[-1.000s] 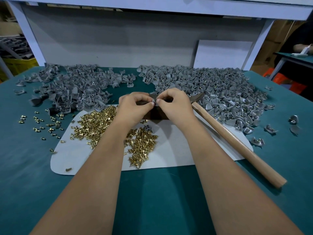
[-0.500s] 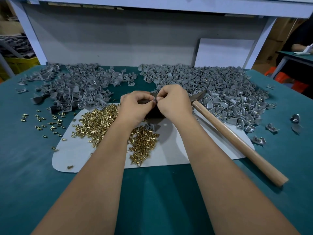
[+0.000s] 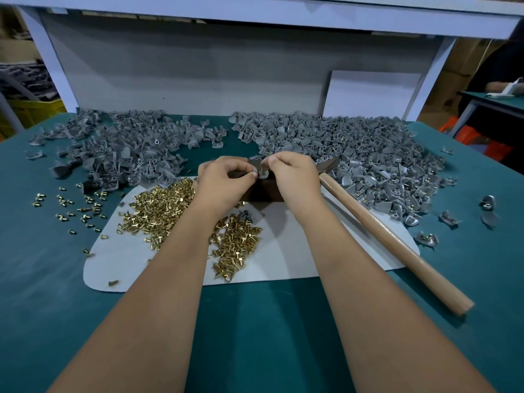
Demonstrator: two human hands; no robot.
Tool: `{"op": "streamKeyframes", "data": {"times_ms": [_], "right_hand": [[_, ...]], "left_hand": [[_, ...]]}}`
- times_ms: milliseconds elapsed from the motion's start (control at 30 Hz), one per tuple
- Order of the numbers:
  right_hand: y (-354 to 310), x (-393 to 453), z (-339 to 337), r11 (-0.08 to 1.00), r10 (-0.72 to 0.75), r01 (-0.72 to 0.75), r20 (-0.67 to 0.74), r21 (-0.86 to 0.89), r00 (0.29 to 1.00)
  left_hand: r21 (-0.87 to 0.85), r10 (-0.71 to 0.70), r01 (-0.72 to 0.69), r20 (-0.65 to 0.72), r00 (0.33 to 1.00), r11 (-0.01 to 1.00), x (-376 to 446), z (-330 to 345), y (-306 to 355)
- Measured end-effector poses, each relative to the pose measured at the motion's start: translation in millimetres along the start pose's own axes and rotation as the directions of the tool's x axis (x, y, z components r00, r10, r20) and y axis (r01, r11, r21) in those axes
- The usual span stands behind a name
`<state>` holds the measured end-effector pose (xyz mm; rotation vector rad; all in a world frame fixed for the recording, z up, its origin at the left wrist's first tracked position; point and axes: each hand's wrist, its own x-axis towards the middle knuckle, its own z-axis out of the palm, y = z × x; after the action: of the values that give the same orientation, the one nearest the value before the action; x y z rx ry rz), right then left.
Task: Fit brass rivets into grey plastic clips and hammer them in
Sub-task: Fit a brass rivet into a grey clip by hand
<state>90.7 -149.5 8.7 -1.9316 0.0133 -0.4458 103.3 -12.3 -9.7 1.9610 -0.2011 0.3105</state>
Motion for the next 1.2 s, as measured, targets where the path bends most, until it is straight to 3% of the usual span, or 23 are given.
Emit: {"op": "streamKeyframes", "data": {"times_ms": [100,433,800,1200], "right_hand": [[-0.9,2.4,-0.5,0.995,0.053,-0.054,0.012,0.082,0.999],[1.6,6.4,-1.1,0.979,-0.099,0.108,0.058,-0.172,0.993],[-0.6,7.0,-0.8,0.929,-0.145,0.168,0.093,-0.330,0.985],[3.5,-0.4,4.2,0.949,-0.128,0.128,0.018,-0.289,0.992]], "left_hand": [[0.010,-0.002,0.002,0.007,1.000,1.000,0.7,-0.6,0.2],[0.007,0.000,0.000,0.016,1.000,1.000,1.1,-1.4,-0.2],[0.030,0.018,-0.018,0.009,1.000,0.999,0.6,-1.1,-0.3],[0.176,0.006,0.000,-0.034,0.999,0.984,-4.4,-1.2,3.9]]}}
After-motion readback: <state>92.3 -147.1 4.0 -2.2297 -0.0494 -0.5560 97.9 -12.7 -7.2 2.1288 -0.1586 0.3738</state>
